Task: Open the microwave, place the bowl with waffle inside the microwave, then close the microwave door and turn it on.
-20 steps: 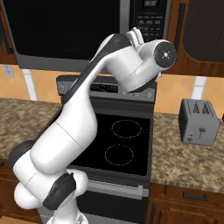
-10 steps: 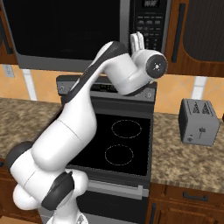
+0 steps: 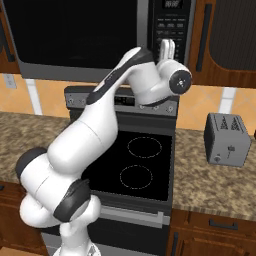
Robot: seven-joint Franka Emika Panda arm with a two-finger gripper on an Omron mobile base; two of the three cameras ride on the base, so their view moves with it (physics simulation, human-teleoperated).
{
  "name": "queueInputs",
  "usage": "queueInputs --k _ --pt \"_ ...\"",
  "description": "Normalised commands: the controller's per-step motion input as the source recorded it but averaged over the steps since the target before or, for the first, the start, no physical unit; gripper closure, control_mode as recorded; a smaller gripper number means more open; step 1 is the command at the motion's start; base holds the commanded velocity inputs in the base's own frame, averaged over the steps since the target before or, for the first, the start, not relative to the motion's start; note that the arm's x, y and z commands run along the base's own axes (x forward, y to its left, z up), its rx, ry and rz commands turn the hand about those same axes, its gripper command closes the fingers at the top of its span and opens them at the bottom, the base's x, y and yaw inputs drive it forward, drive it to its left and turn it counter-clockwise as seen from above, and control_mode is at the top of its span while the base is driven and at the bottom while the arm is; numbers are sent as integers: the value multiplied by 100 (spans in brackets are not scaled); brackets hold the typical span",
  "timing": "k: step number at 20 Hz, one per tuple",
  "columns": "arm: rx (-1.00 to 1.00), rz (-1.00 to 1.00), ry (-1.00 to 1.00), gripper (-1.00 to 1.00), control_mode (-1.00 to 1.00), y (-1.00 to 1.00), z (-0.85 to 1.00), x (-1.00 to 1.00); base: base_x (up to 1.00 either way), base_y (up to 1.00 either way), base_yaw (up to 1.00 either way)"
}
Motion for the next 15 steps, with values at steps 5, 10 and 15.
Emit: queueInputs --k 5,10,15 --pt "17 -3 0 100 -100 -12 -16 48 0 0 0" --pt "11 -1 -7 100 -100 -8 -17 -23 0 0 0" --pt "3 0 -23 100 -100 -4 -18 -100 0 0 0"
